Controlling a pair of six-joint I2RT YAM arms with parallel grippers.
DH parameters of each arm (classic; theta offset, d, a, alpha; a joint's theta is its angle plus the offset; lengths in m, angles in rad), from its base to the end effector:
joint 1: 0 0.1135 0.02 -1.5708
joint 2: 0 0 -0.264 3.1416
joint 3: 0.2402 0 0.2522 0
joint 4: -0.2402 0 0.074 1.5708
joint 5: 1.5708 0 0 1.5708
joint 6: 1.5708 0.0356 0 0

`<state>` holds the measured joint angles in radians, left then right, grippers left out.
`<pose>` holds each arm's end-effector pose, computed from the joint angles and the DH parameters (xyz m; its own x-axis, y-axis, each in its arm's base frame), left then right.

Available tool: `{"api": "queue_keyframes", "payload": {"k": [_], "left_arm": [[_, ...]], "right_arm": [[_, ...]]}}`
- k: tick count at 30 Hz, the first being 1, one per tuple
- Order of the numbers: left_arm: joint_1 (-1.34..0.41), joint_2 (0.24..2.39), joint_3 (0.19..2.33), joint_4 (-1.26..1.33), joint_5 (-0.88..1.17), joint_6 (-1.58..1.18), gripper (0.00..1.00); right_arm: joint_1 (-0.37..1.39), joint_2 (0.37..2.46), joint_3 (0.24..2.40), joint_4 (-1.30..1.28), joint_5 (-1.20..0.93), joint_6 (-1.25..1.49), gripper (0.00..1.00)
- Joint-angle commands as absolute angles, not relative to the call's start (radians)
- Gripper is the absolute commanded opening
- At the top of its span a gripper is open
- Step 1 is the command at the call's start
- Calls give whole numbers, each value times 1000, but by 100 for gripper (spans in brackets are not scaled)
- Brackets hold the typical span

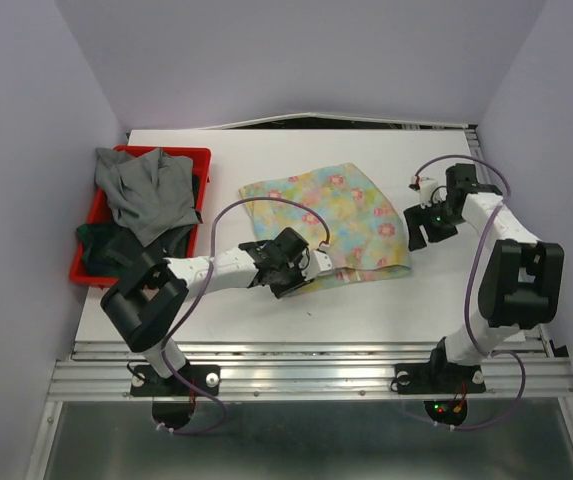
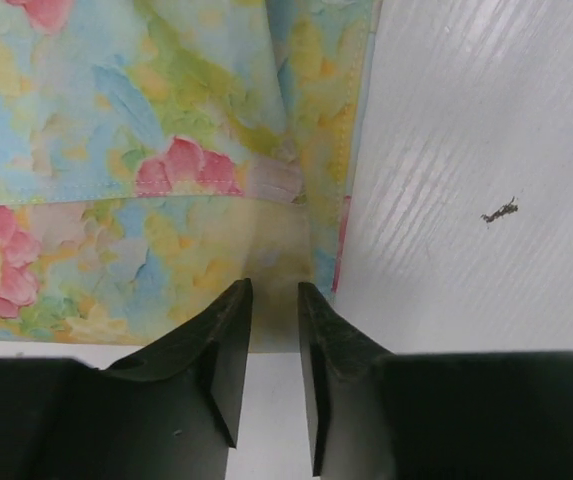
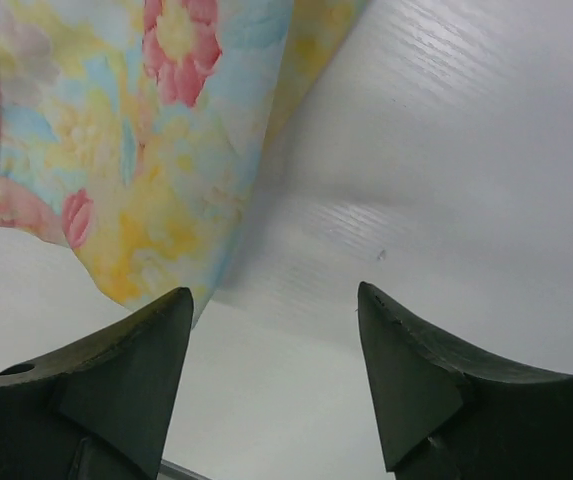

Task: Fold and stack the skirts
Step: Flatten the skirt out

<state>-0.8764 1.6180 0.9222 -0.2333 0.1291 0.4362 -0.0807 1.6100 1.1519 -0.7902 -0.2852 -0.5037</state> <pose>0.2040 -0.2522 0.1787 -0.1218 0.8010 -0.5861 0.9520 0.2614 0.1594 0.3107 -0.0151 0.2202 -0.8224 -0.3982 -0.4064 -0.4664 0.8809 0.0807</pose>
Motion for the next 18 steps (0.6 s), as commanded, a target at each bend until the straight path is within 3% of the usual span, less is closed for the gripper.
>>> {"api": "queue_keyframes", "payload": {"k": [1,8,11,13,16,17,18], "left_arm": [[-884,1569,896,-232,110,465,33],[-884,1539,859,-244,92,509,18],[-884,1520,844,-239,71,515,15],[-882,1506,844,-241,69,496,18],[-847,1490,880,-284,95,430,36],[-822,1489,897,-322,125,398,46],[-745,1493,941,-354,159,365,48]], "right_arm": [[-109,1706,1236,-931,-504,-434,73],[-120,1810,1279,-994,-658,-382,72],[-120,1841,1264,-989,-666,-365,67],[-120,1858,1244,-982,-669,-361,57],[-129,1876,1224,-968,-680,-356,37],[-129,1872,1223,-966,-693,-354,24],[-129,1867,1218,-966,-699,-354,17]]}}
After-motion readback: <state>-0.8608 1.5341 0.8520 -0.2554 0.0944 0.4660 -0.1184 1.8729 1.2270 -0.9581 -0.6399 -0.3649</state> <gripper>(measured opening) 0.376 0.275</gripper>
